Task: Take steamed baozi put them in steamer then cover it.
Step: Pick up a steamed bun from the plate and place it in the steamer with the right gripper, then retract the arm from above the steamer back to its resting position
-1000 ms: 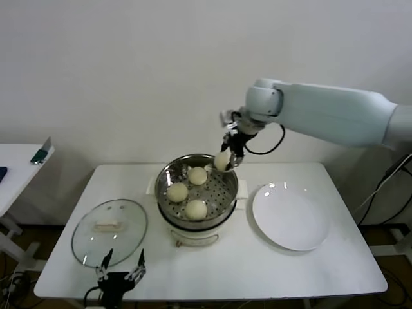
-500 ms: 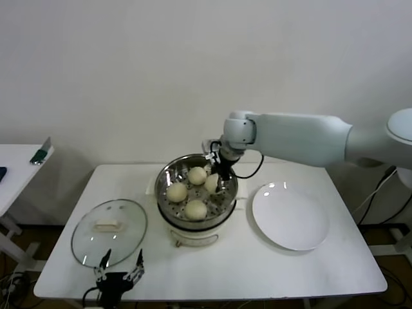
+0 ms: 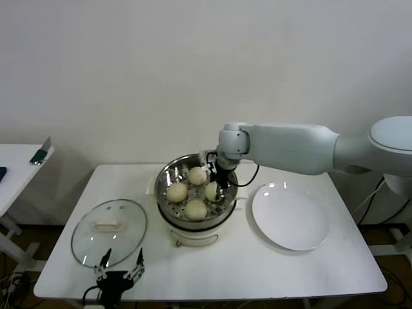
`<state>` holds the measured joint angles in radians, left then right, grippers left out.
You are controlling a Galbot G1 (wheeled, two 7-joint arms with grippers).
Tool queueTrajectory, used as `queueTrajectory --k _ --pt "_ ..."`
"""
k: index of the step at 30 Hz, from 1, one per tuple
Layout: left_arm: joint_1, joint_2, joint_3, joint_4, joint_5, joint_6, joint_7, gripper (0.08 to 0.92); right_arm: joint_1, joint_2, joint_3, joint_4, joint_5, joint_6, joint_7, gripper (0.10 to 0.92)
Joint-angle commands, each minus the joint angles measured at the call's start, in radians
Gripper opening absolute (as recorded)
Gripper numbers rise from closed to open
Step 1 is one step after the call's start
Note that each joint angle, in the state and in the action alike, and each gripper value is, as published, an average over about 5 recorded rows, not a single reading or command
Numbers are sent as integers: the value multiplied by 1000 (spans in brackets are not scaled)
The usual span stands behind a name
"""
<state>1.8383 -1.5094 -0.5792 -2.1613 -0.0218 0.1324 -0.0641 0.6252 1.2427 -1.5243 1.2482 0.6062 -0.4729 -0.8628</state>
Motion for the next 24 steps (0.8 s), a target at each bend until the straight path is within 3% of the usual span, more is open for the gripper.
queueTrajectory --k 1,7,12,17,24 --pt "1 2 -1 -8 -2 6 1 823 9 -15 37 -7 11 46 -39 762" --pt "4 9 -2 -22 -3 12 8 823 20 -113 176 -31 119 36 -5 821" --pt "-6 18 -7 -26 10 16 3 823 -119 -234 481 -22 297 21 331 823" --pt "-40 27 -19 -10 48 -4 2 823 -285 -361 718 60 289 66 581 823" --pt "-88 34 -31 5 20 -36 10 823 -744 -598 1135 241 151 145 668 823"
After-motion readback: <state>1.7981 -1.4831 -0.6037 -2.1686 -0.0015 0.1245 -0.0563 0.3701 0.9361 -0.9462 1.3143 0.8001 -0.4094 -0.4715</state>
